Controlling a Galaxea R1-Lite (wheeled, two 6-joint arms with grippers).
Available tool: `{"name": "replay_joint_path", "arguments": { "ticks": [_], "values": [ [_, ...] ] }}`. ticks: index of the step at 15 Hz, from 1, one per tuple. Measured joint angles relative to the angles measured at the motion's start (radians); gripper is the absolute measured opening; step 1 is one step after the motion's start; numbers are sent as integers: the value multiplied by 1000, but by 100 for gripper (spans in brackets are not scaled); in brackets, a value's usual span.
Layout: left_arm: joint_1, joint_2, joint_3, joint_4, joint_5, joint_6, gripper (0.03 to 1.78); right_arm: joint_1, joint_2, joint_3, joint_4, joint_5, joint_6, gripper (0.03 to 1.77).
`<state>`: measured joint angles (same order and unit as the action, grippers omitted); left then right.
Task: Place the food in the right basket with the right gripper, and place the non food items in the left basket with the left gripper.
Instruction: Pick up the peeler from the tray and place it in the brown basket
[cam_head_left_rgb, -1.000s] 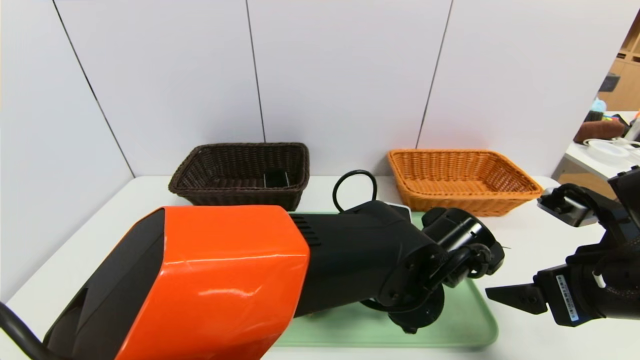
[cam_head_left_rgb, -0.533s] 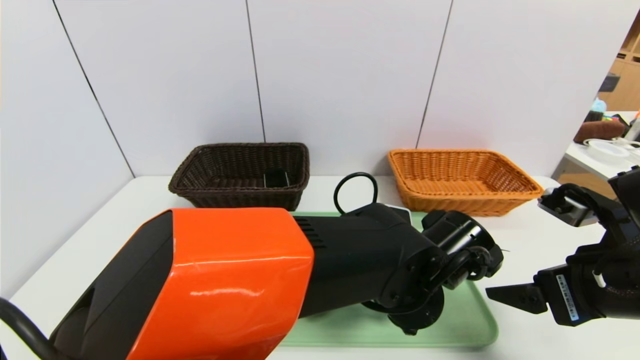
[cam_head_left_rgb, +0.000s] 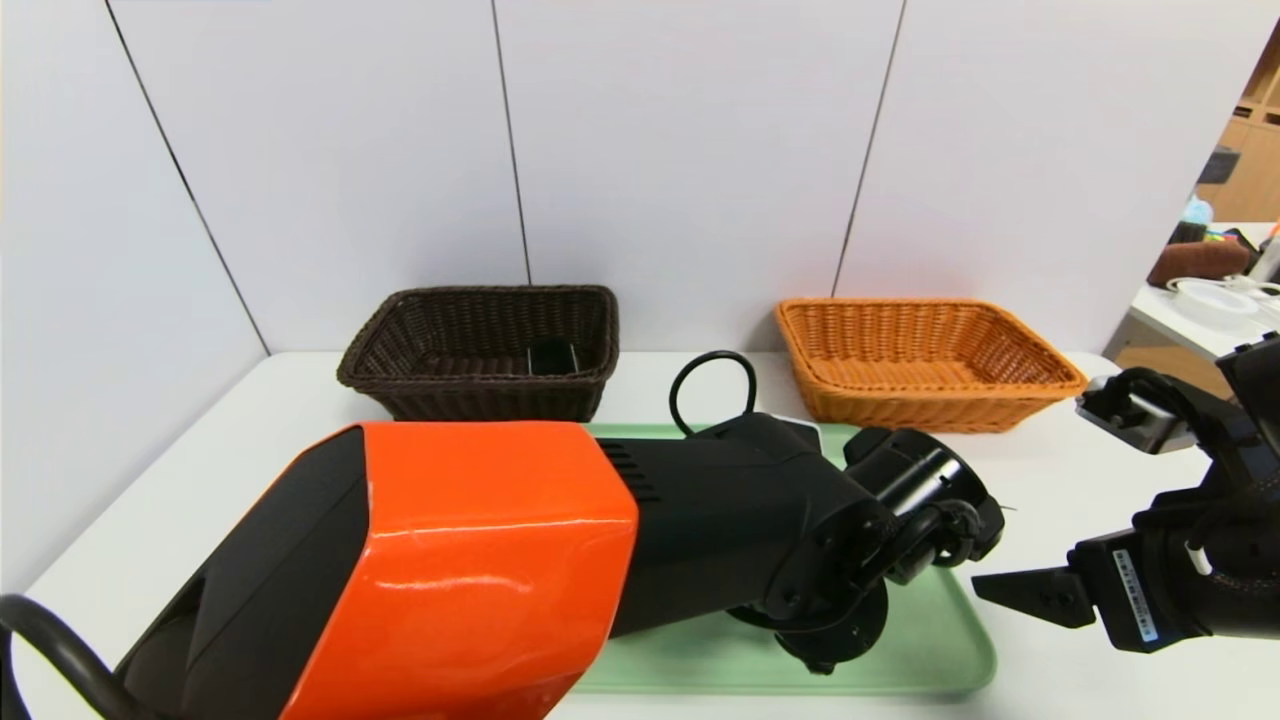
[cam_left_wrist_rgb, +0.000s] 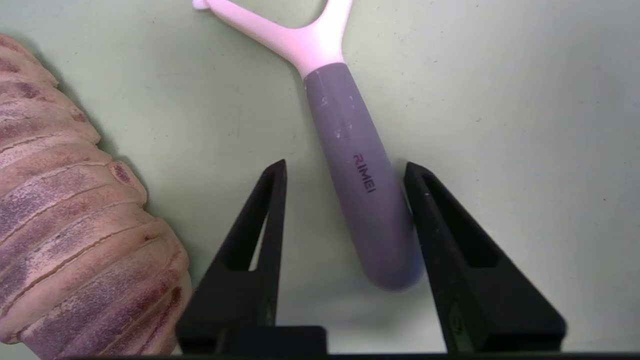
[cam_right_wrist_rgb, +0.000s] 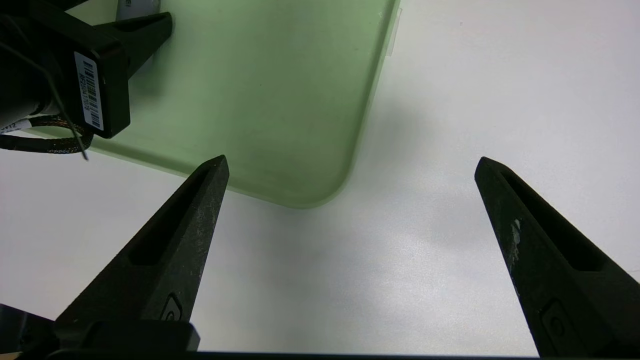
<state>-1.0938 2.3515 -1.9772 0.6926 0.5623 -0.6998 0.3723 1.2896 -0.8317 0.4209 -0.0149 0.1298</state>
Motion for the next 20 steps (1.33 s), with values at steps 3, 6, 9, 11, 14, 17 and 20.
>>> {"name": "replay_joint_path", "arguments": {
  "ticks": [3, 6, 9, 11, 14, 17, 20],
  "values": [
    [1, 0, 0, 3, 0, 0, 29, 0, 0, -1, 0, 1, 0, 170],
    [1, -2, 0, 6, 0, 0, 29, 0, -1, -2, 0, 1, 0, 170],
    [4, -16, 0, 8, 0, -1, 29, 0, -1, -2, -1, 1, 0, 170],
    [24, -49, 0, 9, 1, 2, 29, 0, -1, -4, -2, 0, 0, 170],
    [107, -133, 1, 18, 3, 22, 29, 0, -4, -6, -1, 1, 0, 170],
    [210, -217, 1, 24, 3, 50, 29, 0, -7, -6, -1, 1, 0, 170],
    [320, -285, 1, 1, 2, 116, 29, 0, -15, -1, 0, 1, 0, 170]
  ]
}}
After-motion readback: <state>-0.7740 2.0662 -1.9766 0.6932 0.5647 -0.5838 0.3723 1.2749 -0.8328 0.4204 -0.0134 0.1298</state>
